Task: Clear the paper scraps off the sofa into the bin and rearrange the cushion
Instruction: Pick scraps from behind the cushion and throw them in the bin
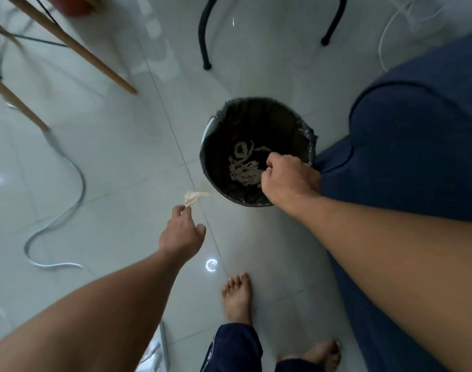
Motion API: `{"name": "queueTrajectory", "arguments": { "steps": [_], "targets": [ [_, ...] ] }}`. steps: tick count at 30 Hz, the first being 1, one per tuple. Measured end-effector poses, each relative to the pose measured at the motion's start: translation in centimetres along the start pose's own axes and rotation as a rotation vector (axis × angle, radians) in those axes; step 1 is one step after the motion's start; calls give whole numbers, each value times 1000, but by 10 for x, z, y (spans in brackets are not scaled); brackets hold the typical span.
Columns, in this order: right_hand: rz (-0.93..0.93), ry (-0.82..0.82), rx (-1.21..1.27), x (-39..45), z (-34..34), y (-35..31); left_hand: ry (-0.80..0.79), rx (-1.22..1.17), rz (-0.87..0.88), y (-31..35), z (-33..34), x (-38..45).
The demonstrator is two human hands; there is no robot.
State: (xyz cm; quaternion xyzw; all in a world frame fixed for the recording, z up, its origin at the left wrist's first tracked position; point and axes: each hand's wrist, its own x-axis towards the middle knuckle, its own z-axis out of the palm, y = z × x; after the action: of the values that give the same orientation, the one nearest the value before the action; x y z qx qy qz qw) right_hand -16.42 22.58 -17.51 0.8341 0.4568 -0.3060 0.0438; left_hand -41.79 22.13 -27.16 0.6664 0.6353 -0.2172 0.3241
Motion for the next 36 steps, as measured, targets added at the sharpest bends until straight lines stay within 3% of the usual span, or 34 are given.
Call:
{"name": "queueTrajectory", "arguments": {
  "steps": [7, 14, 21, 27, 36],
  "targets": [
    [10, -3, 17, -51, -75, -4, 83, -36, 59, 60, -82, -52],
    [-21, 98, 59, -85, -126, -4, 62, -44, 200, 124, -116, -70],
    [-32, 132, 68, -126, -151, 13, 26, 89, 305, 149, -145, -104],
    [-192, 169, -44, -172, -180, 23, 41, 205, 271, 157, -186, -145],
    [-70, 236, -32, -249, -252, 81, 156, 311, 400, 226, -262, -222]
  ]
}}
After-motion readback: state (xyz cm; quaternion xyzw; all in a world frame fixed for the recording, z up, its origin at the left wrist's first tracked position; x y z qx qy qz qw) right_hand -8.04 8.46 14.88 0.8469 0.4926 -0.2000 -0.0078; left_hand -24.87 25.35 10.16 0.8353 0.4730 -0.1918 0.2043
